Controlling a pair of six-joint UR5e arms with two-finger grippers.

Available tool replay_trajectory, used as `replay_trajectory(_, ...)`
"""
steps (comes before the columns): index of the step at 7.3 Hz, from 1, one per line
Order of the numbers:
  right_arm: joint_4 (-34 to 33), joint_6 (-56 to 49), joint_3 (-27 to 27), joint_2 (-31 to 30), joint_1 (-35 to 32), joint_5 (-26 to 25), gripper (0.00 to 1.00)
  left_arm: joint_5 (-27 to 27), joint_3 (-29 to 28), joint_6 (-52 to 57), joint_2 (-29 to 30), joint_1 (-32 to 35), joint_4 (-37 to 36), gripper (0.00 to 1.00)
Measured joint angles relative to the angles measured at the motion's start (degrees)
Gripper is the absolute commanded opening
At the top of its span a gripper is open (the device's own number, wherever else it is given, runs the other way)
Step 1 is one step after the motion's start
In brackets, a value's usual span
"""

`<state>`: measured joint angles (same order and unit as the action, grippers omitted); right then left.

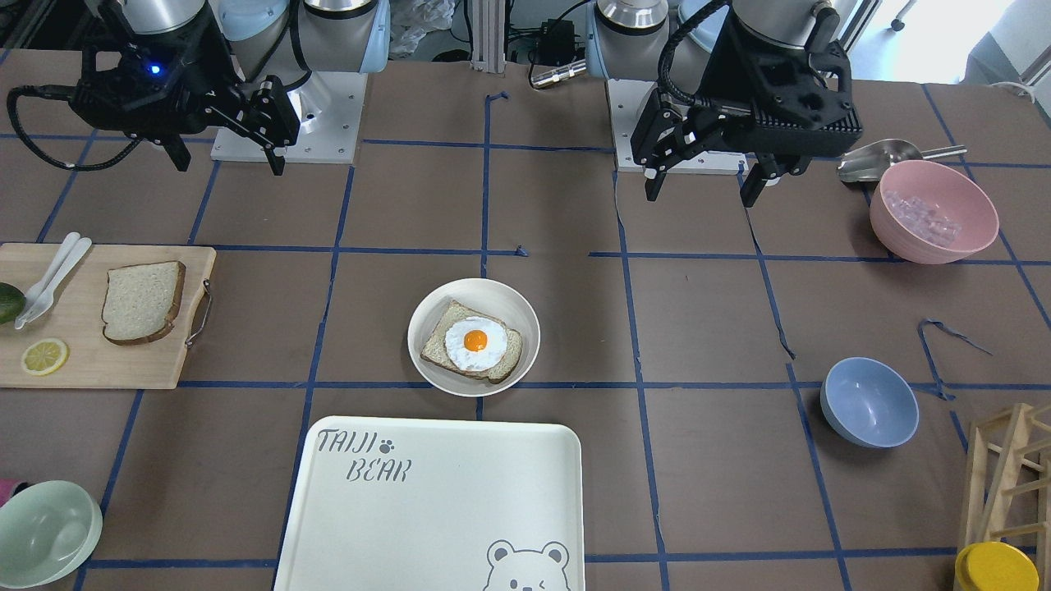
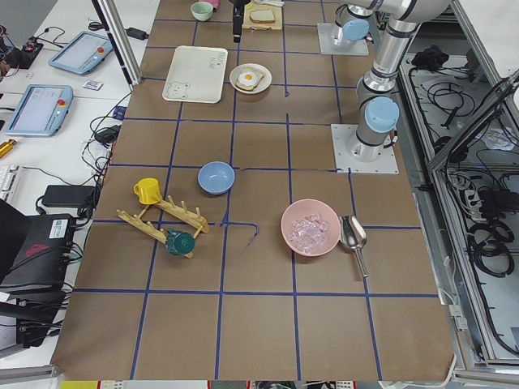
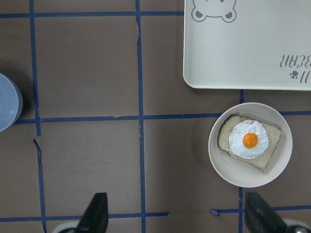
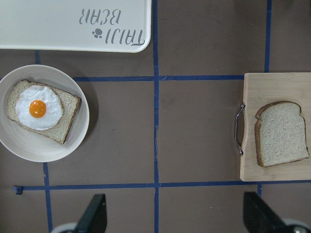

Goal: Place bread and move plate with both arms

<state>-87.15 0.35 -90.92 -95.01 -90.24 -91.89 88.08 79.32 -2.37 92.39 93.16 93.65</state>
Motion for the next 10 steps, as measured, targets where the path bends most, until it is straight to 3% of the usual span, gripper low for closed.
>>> replay_trajectory(5, -1.5, 0.5, -0.3, 1.0, 0.3, -0.5, 1.0, 0.0, 0.0, 0.0, 0.0, 0.0, 0.1, 1.0)
replay_trajectory(8, -2.8, -0.7, -1.0, 5.8, 1.0, -0.9, 1.0, 0.1, 0.0, 0.0, -0.1, 0.0, 0.2, 1.0)
replay_trajectory(10, -3.7, -2.8, -2.5, 8.8, 3.8, -1.1, 0.8, 0.1, 0.3, 0.0, -0.3, 0.0, 0.2, 1.0)
